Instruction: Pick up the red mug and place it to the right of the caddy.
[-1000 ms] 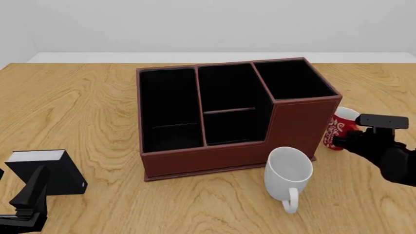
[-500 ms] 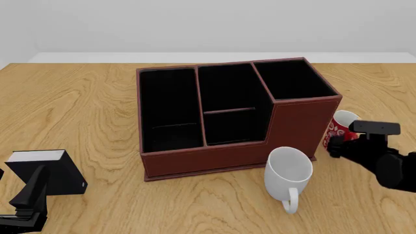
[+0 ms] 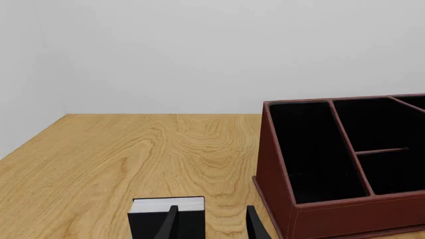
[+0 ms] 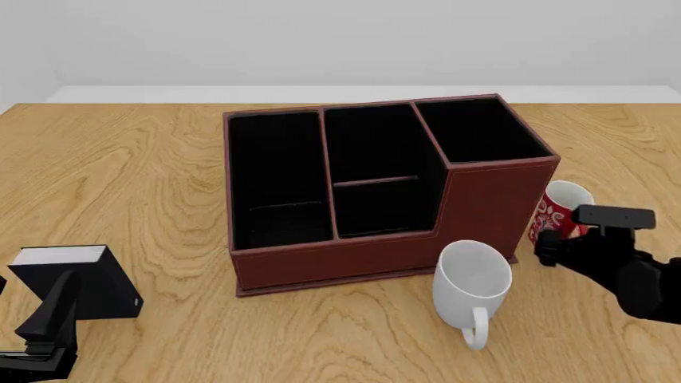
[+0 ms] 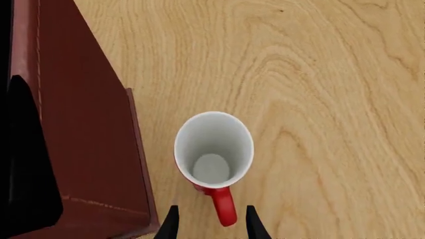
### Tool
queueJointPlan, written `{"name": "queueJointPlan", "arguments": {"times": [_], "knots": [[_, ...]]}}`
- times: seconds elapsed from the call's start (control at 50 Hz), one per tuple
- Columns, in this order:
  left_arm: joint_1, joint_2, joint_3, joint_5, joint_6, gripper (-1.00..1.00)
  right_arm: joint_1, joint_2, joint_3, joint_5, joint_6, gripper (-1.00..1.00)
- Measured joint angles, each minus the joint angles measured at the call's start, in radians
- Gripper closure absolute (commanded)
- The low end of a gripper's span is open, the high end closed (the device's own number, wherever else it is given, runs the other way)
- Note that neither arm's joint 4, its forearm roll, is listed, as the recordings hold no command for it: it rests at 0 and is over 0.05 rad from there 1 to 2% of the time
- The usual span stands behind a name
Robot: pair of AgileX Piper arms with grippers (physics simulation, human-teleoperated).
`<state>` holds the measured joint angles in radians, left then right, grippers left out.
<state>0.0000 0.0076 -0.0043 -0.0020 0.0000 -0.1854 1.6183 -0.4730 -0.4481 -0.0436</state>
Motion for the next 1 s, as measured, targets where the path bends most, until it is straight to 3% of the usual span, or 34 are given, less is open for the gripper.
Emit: {"name": "queueJointPlan", "arguments": {"times": [0.56,1.0], "knots": [[0.000,0.000,0.000,0.000,0.000,-1.00,-0.004,-0.096,0.094,-0.010,0.004,-1.00],[0.000,0.000,0.000,0.000,0.000,-1.00,0.003,-0.377,0.264,0.056,0.038,-1.00]]}}
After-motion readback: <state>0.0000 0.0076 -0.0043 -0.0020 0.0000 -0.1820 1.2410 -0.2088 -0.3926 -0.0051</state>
